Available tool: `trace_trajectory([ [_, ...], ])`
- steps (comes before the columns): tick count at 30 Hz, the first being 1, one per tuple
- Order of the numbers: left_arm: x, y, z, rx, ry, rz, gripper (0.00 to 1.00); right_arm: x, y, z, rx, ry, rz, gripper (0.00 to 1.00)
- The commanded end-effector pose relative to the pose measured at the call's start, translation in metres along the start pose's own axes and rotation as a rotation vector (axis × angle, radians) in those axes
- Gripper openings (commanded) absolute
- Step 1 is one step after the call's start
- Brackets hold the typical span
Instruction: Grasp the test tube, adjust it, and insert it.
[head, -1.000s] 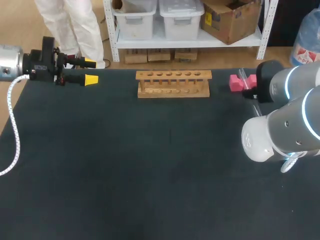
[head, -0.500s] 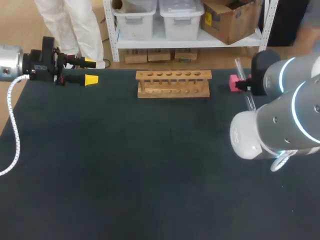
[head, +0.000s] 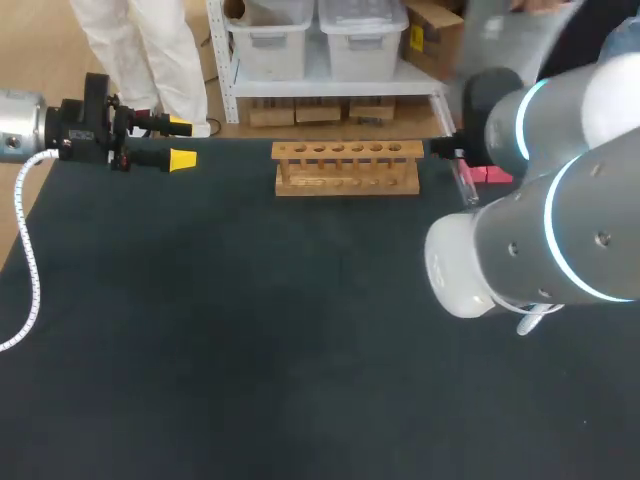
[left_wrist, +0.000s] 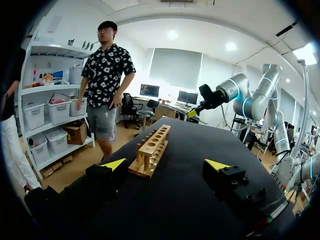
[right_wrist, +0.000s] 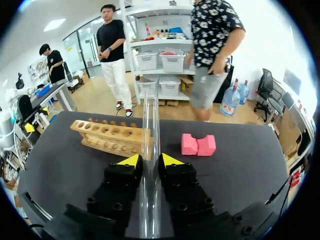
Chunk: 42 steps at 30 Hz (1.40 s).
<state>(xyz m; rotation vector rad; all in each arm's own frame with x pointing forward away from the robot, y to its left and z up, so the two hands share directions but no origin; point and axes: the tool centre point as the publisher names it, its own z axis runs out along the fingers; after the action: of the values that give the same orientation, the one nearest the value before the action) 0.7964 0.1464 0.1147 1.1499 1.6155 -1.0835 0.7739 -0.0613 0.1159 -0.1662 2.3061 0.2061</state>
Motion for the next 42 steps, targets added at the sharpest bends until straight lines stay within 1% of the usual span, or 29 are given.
trace_trajectory([
  [1,0.001,0.001,0.0,0.001,-0.003,0.002,1.0,-0.006,0.022,0.001,0.085,0.023,-0.013,0.0],
  [5,0.001,0.001,0.0,0.001,-0.003,0.002,1.0,-0.007,0.038,0.007,0.083,0.033,-0.023,0.0],
  [9,0.001,0.001,0.0,0.001,-0.003,0.002,1.0,-0.006,0.049,0.016,0.075,0.038,-0.016,0.0],
  [15,0.001,0.001,0.0,0.001,-0.003,0.002,1.0,-0.004,0.058,0.035,0.059,0.061,-0.025,0.0],
  [17,0.001,0.001,0.0,0.001,-0.003,0.002,1.0,-0.002,0.061,0.042,0.064,0.08,-0.041,0.0],
  [21,0.001,0.001,0.0,0.001,-0.003,0.002,1.0,-0.001,0.067,0.052,0.06,0.093,-0.048,0.0],
  [30,0.001,0.001,0.0,0.001,-0.003,0.002,1.0,0.005,0.073,0.065,0.051,0.113,-0.035,0.0],
  [42,0.001,0.001,0.0,0.001,-0.003,0.002,1.0,0.011,0.074,0.077,0.041,0.129,-0.011,0.0],
])
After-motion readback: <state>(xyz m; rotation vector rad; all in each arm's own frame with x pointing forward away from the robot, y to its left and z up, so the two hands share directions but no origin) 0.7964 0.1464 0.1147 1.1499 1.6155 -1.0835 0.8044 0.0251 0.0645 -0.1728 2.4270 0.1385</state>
